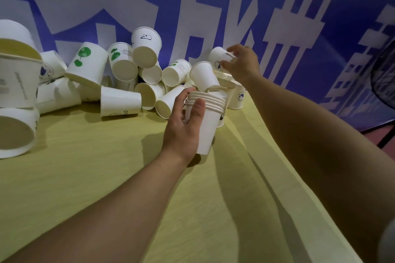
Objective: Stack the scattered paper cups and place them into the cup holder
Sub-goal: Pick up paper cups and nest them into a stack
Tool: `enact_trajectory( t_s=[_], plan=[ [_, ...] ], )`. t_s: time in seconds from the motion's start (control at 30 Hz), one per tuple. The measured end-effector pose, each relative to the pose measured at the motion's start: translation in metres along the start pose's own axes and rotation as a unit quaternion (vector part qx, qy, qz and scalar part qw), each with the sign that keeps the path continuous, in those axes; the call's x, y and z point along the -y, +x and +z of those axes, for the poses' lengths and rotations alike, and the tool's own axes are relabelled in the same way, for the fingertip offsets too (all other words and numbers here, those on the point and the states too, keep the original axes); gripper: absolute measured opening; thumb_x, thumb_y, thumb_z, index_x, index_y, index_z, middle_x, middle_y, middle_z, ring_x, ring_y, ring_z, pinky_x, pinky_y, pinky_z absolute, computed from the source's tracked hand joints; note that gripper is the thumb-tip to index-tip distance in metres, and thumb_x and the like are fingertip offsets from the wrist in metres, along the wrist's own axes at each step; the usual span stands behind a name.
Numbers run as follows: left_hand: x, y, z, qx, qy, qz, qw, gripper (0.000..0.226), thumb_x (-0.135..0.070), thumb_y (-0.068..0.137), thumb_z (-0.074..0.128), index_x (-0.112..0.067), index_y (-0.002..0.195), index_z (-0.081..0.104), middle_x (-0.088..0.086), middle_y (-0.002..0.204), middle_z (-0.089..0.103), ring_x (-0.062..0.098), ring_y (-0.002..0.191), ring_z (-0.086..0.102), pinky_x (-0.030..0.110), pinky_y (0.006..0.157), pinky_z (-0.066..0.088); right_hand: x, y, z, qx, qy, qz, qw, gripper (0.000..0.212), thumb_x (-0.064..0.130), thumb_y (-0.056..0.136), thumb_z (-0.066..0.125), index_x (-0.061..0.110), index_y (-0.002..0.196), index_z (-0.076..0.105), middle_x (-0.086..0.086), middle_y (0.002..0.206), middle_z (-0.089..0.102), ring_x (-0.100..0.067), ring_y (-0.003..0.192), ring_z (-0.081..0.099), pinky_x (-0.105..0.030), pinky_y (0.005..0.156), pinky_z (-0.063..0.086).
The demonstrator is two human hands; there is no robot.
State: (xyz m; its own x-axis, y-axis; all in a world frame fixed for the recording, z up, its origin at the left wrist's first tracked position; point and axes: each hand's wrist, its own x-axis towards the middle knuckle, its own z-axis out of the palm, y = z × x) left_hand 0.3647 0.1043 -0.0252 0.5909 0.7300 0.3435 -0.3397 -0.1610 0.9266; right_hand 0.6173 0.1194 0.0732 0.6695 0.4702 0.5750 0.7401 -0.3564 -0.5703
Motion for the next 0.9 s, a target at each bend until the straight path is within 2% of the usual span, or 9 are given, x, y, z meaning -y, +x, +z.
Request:
enact_trajectory(
  t_s=[0.1,0.17,0.23,0.33,0.4,0.5,0.63,0.8,0.9],
  plan=[
    [-0.001,-0.001,0.0,0.011,-0.003,0.005,1.0,0.051,-0.066,0.085,0.048,-0.047,0.132,0.047,-0.002,0.12,0.064,0.017,0.094,0.068,0.025,0.062,0.056,0.017,-0.017,-0.023,-0.03,0.034,-0.042,0.998,0.048,0.03,0.084,0.078,0.022,0.128,0.059,-0.002,0.125,0.057,-0.014,0.101,0.057,-0.008,0.073,0.044],
    [0.001,-0.002,0.002,0.014,0.009,0.017,1.0,0.051,-0.068,0.09,0.05,-0.045,0.136,0.046,-0.004,0.128,0.062,0.017,0.106,0.066,0.034,0.079,0.059,0.029,-0.039,-0.039,-0.01,0.07,-0.079,0.994,0.051,0.032,0.084,0.077,0.024,0.129,0.055,-0.002,0.123,0.056,-0.014,0.1,0.06,-0.009,0.069,0.049],
    [0.001,-0.003,0.003,0.013,0.024,0.034,0.999,0.053,-0.063,0.09,0.051,-0.045,0.139,0.045,-0.006,0.138,0.058,0.015,0.121,0.059,0.041,0.1,0.052,0.042,-0.069,-0.056,0.033,0.108,-0.11,0.987,0.055,0.032,0.086,0.076,0.027,0.134,0.05,-0.001,0.122,0.055,-0.012,0.099,0.06,-0.011,0.069,0.052],
    [-0.006,-0.009,0.005,0.031,0.036,0.051,0.998,0.056,-0.058,0.092,0.049,-0.046,0.145,0.037,-0.006,0.149,0.049,0.011,0.13,0.052,0.039,0.109,0.046,0.056,-0.113,-0.077,0.106,0.152,-0.12,0.975,0.066,0.027,0.087,0.074,0.033,0.142,0.039,0.006,0.119,0.05,-0.01,0.102,0.059,-0.018,0.076,0.056],
    [-0.008,-0.012,0.005,0.048,0.046,0.058,0.996,0.059,-0.057,0.09,0.045,-0.048,0.147,0.03,-0.006,0.153,0.044,0.012,0.131,0.051,0.037,0.105,0.048,0.061,-0.133,-0.089,0.156,0.178,-0.109,0.966,0.073,0.025,0.088,0.073,0.038,0.145,0.031,0.011,0.117,0.048,-0.013,0.102,0.06,-0.022,0.079,0.058],
    [-0.007,-0.014,0.004,0.062,0.057,0.069,0.994,0.064,-0.065,0.094,0.046,-0.048,0.152,0.025,-0.009,0.147,0.051,0.007,0.119,0.059,0.03,0.089,0.055,0.062,-0.15,-0.099,0.203,0.179,-0.096,0.958,0.079,0.023,0.089,0.072,0.042,0.149,0.024,0.014,0.119,0.046,-0.019,0.103,0.062,-0.032,0.083,0.06],
    [-0.005,-0.013,0.004,0.073,0.078,0.082,0.991,0.072,-0.069,0.087,0.044,-0.053,0.152,0.017,-0.01,0.145,0.052,0.007,0.115,0.061,0.041,0.09,0.057,0.059,-0.161,-0.103,0.208,0.184,-0.078,0.958,0.075,0.027,0.088,0.073,0.046,0.146,0.029,0.008,0.123,0.048,-0.023,0.105,0.064,-0.039,0.081,0.062],
    [-0.004,-0.013,0.005,0.053,0.073,0.096,0.991,0.073,-0.072,0.084,0.042,-0.062,0.148,0.008,-0.011,0.15,0.047,0.01,0.117,0.061,0.046,0.093,0.056,0.056,-0.176,-0.096,0.168,0.169,-0.078,0.968,0.055,0.035,0.09,0.068,0.043,0.138,0.041,0.007,0.125,0.052,-0.013,0.103,0.063,-0.025,0.076,0.059],
    [-0.002,-0.009,0.004,0.01,0.056,0.097,0.994,0.072,-0.068,0.088,0.04,-0.055,0.153,0.012,-0.028,0.142,0.042,-0.007,0.111,0.058,0.038,0.09,0.055,0.053,-0.182,-0.089,0.166,0.15,-0.086,0.971,0.042,0.035,0.092,0.066,0.033,0.133,0.055,0.005,0.129,0.055,-0.004,0.098,0.06,-0.018,0.074,0.055]
  ],
)
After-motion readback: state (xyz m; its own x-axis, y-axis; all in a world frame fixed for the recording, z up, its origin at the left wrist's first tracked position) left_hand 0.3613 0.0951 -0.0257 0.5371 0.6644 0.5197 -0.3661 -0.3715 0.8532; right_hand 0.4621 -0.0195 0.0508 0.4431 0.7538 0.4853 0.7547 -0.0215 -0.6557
